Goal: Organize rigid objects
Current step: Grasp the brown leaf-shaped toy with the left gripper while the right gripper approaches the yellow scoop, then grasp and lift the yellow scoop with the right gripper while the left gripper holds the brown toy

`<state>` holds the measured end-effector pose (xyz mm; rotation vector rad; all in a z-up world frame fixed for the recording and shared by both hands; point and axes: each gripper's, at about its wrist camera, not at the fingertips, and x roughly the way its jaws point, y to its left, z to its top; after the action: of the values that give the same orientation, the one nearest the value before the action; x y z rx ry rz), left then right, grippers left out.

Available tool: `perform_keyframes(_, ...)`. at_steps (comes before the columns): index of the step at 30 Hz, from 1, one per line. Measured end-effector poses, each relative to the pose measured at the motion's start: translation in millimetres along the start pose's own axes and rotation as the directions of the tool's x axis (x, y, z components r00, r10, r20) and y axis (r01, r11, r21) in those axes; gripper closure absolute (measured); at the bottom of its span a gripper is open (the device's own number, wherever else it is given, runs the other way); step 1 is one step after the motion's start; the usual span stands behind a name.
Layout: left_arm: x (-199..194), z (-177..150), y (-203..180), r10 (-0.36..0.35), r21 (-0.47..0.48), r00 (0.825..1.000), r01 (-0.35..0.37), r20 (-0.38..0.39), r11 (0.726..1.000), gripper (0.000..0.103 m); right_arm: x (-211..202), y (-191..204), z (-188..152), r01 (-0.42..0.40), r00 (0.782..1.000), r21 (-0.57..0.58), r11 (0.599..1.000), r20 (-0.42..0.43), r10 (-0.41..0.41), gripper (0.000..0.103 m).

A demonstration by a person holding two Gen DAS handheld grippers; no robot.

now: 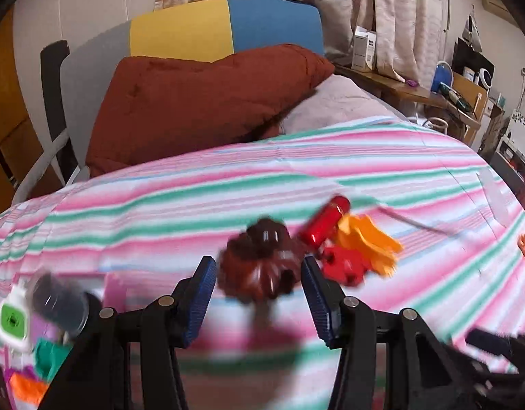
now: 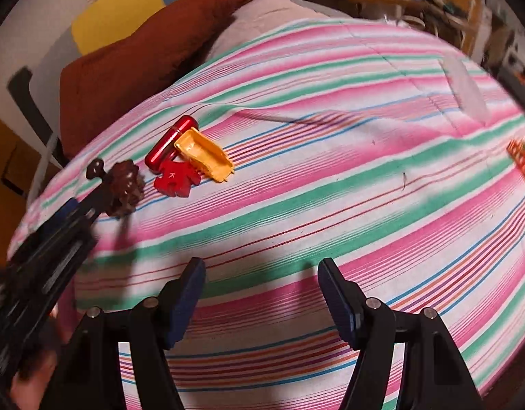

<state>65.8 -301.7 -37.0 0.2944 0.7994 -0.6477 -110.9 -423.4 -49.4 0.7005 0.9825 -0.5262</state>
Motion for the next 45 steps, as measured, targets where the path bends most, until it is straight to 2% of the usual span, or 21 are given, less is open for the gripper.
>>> perform_keyframes(4, 11.6, 8.4, -1.8, -0.002, 0.021, 0.999, 0.001, 0.05, 1.0, 0.053, 2.6, -0.2, 0.9, -0.033, 0.999, 0.029, 0.999, -0.017, 0.033, 0.034)
perform_keyframes(5, 13.3, 8.8, -1.3, -0.011, 0.021, 0.998, 0.01, 0.064, 1.0, 0.058, 3.1, 0.2, 0.9, -0.04, 0.999, 0.031, 0.999, -0.02, 0.041, 0.034)
perform_keyframes(6, 14.8, 9.2, -1.3, -0.035, 0.023, 0.997, 0.034, 0.071, 0.999, 0.074, 3.5, 0.8, 0.9, -0.045, 0.999, 0.03, 0.999, -0.023, 0.045, 0.034)
perform_keyframes(7, 17.4, 8.5, -3.1, -0.035, 0.043, 0.997, 0.032, 0.071, 0.999, 0.079, 4.0, 2.0, 0.2, -0.045, 0.999, 0.027, 0.999, -0.023, 0.046, 0.034)
perform_keyframes(13, 6.4, -7.7, -1.0, -0.061, 0.082, 0.994, 0.054, 0.09, 0.995, 0.081, 4.5, 1.7, -0.7, -0.045, 0.999, 0.024, 0.999, -0.023, 0.046, 0.034)
perform_keyframes(17, -14.2, -25.4, 5.0, -0.101, 0.059, 0.992, 0.097, 0.072, 0.994, 0.081, 0.4, 2.0, 0.7, -0.04, 0.999, 0.011, 0.999, 0.01, 0.04, 0.034)
perform_keyframes(23, -53.7, -64.4, 13.9, -0.165, -0.033, 0.984, 0.167, 0.063, 0.985, 0.081, -11.5, 12.0, 7.5, -0.036, 0.993, -0.053, 0.998, 0.112, 0.042, 0.034)
perform_keyframes(28, -75.7, -92.6, 11.4, -0.193, -0.011, 0.974, 0.195, 0.116, 0.981, 0.081, -5.2, 36.2, 36.6, 0.022, 0.969, -0.235, 0.972, 0.245, 0.037, 0.034)
perform_keyframes(33, -76.7, -96.9, 14.7, -0.202, -0.027, 0.97, 0.208, 0.135, 0.978, 0.081, 26.9, 45.5, 58.2, 0.022, 0.977, -0.307, 0.951, 0.209, 0.045, 0.036)
perform_keyframes(35, -77.3, -98.4, 11.4, -0.199, -0.014, 0.97, 0.203, 0.139, 0.979, 0.081, 36.6, 49.1, 63.4, -0.016, 0.98, -0.324, 0.946, 0.184, 0.079, 0.037)
perform_keyframes(37, -77.3, -100.0, 6.3, -0.192, 0.01, 0.971, 0.193, 0.139, 0.981, 0.081, 48.6, 53.9, 69.1, -0.009, 0.984, -0.336, 0.942, 0.164, 0.069, 0.037)
perform_keyframes(40, -79.4, -103.0, 4.1, -0.191, 0.024, 0.971, 0.189, 0.142, 0.982, 0.082, 66.2, 52.1, 74.5, -0.037, 0.989, -0.326, 0.945, 0.126, 0.082, 0.048)
perform_keyframes(43, -78.7, -103.6, 7.8, -0.202, 0.013, 0.969, 0.202, 0.145, 0.979, 0.082, 68.5, 47.3, 78.6, -0.087, 0.985, -0.311, 0.946, 0.118, 0.129, 0.055)
perform_keyframes(44, -78.7, -103.8, 8.0, -0.203, 0.012, 0.968, 0.204, 0.146, 0.979, 0.082, 67.8, 47.4, 78.3, -0.1, 0.983, -0.314, 0.944, 0.114, 0.142, 0.065)
perform_keyframes(45, -78.1, -103.3, 8.3, -0.202, 0.014, 0.968, 0.202, 0.146, 0.979, 0.082, 67.6, 46.8, 79.1, -0.112, 0.982, -0.316, 0.942, 0.111, 0.154, 0.071)
